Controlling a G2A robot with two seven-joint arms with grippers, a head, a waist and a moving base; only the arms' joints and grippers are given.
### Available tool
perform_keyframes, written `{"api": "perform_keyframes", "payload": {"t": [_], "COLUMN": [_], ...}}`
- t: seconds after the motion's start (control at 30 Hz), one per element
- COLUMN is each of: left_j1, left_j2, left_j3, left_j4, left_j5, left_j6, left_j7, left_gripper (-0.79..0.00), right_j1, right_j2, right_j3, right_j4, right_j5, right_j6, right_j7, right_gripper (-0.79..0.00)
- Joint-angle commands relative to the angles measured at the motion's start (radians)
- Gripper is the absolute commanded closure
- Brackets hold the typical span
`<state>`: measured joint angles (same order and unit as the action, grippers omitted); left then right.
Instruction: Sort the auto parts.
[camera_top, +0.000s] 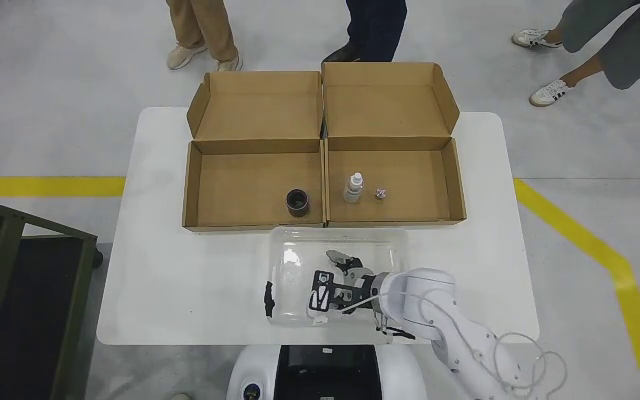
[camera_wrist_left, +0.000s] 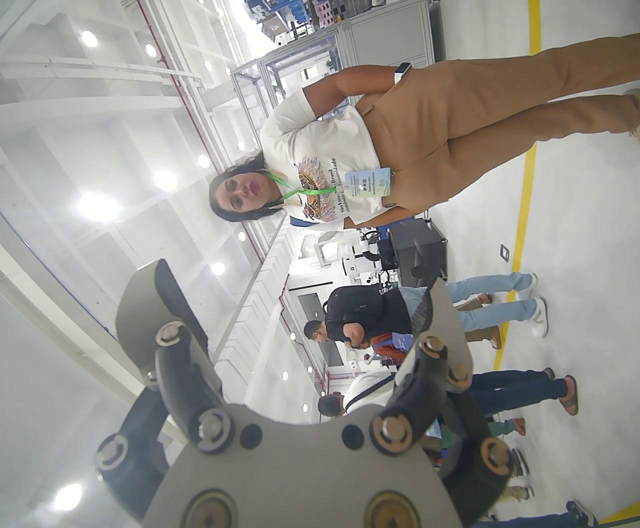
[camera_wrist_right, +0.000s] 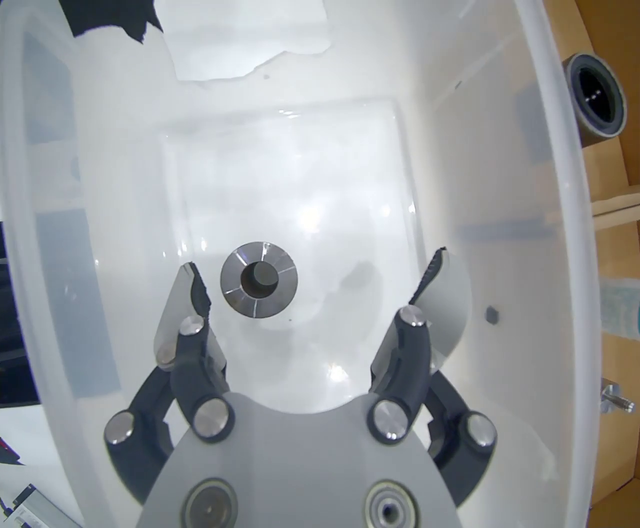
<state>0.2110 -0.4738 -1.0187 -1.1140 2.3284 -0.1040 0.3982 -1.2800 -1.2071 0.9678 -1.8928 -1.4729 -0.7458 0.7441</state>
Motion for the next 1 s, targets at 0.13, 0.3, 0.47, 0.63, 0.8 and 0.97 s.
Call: {"api": "perform_keyframes", "payload": {"t": [0.13, 0.3, 0.47, 0.63, 0.8, 0.97], "left_j1": [0.000, 0.000, 0.000, 0.000, 0.000, 0.000], "left_j2": [0.000, 0.000, 0.000, 0.000, 0.000, 0.000], "left_j3": [0.000, 0.000, 0.000, 0.000, 0.000, 0.000], "left_j4": [0.000, 0.000, 0.000, 0.000, 0.000, 0.000], "left_j5": [0.000, 0.000, 0.000, 0.000, 0.000, 0.000], "left_j6": [0.000, 0.000, 0.000, 0.000, 0.000, 0.000], "left_j7": [0.000, 0.000, 0.000, 0.000, 0.000, 0.000], "left_gripper": [-0.785, -0.785, -0.785, -0.785, -0.785, -0.785], "right_j1": [0.011, 0.018, 0.028, 0.027, 0.018, -0.006], "right_j2": [0.001, 0.003, 0.003, 0.006, 0.010, 0.018], "right_j3": [-0.011, -0.018, -0.026, -0.022, -0.004, 0.045], "right_j4": [0.026, 0.043, 0.059, 0.043, 0.020, -0.017], "right_j5": [0.001, 0.009, 0.029, 0.059, 0.127, 0.215], "right_j6": [-0.001, -0.004, -0.007, -0.015, -0.016, 0.013], "right_j7": [0.002, 0.006, 0.008, 0.011, -0.011, -0.067], "right_gripper": [-0.379, -0.280, -0.228, 0.000, 0.000, 0.000]}}
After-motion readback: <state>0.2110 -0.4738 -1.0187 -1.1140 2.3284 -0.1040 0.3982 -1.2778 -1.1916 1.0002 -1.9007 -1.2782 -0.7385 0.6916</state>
